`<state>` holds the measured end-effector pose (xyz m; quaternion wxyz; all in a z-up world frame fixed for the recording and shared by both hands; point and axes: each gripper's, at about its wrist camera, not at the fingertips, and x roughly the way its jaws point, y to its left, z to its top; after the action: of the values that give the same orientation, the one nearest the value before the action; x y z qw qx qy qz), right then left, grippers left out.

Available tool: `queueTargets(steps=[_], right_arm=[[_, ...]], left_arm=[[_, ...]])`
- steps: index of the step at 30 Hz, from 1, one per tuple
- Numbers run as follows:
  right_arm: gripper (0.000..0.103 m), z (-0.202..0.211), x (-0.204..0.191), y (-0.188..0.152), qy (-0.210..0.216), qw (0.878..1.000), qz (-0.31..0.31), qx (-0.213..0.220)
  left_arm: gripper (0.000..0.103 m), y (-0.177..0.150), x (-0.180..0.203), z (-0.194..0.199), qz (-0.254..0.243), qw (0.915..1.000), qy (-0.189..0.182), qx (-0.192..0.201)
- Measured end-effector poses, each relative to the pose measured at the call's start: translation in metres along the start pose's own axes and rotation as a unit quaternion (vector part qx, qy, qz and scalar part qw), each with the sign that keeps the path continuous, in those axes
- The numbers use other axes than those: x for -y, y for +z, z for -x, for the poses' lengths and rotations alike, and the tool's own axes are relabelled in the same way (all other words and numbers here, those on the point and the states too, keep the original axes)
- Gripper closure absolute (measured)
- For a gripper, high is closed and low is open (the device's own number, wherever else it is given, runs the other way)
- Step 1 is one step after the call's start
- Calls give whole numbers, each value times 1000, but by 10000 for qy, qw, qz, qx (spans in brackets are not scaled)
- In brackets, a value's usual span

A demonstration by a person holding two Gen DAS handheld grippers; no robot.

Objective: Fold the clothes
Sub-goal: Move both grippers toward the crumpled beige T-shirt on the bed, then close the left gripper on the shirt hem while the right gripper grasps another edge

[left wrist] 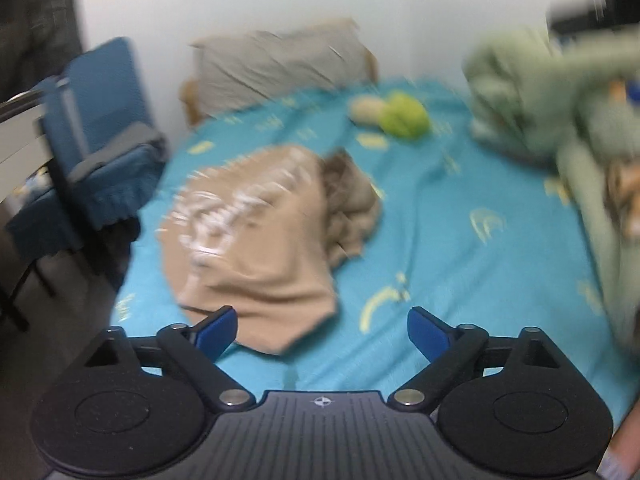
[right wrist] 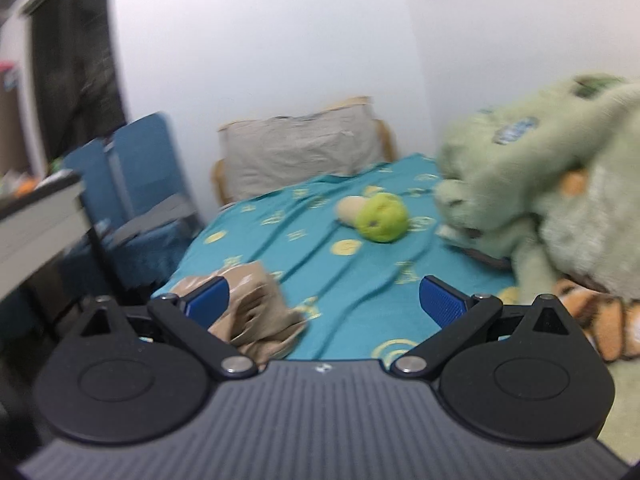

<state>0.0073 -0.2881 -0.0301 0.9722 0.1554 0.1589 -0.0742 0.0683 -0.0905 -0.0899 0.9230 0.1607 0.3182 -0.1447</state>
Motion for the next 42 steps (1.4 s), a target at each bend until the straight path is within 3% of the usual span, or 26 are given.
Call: queueTargets(steps=[5,8,11,13,14,16,21,28,35,38,42], right_arm=[[0,-6,28,2,-214,9989,-419,-34],[0,-14,33,-2,-129,9977,-635,-216],[0,-21,30,-6,-67,9975,-637,-294],[0,-28,28,-7,-35,9972,-649,-376],[0,-32,27,-8,-5,9968,-672,-434],[0,-37,28,-10,64,9958,-748,-530],[0,-39,31,-13,111,9945,-814,-649],[0,-43,26,-18,469,9902,-917,-939],[1,-76,-38,-39,929,9766,-235,-1927],[2,-106,-67,-49,908,9697,16,-2267],[3,-154,-82,-56,638,9712,65,-2297]], left_arm=[[18,0,20,-52,-805,9959,299,-289],[28,-1,17,-74,-809,9952,380,-410],[39,-1,10,-88,-783,9954,494,-250],[59,-2,8,-94,-888,9935,689,-188],[63,-2,5,-92,-837,9939,699,-149],[83,2,-8,-83,-427,9971,629,-77],[88,17,-49,-26,619,9962,284,547],[90,16,-99,46,1592,9790,-271,1241],[90,14,-125,55,2221,9620,-586,1477],[90,11,-135,50,2419,9564,-638,1508],[90,7,-146,47,2641,9503,-625,1528]])
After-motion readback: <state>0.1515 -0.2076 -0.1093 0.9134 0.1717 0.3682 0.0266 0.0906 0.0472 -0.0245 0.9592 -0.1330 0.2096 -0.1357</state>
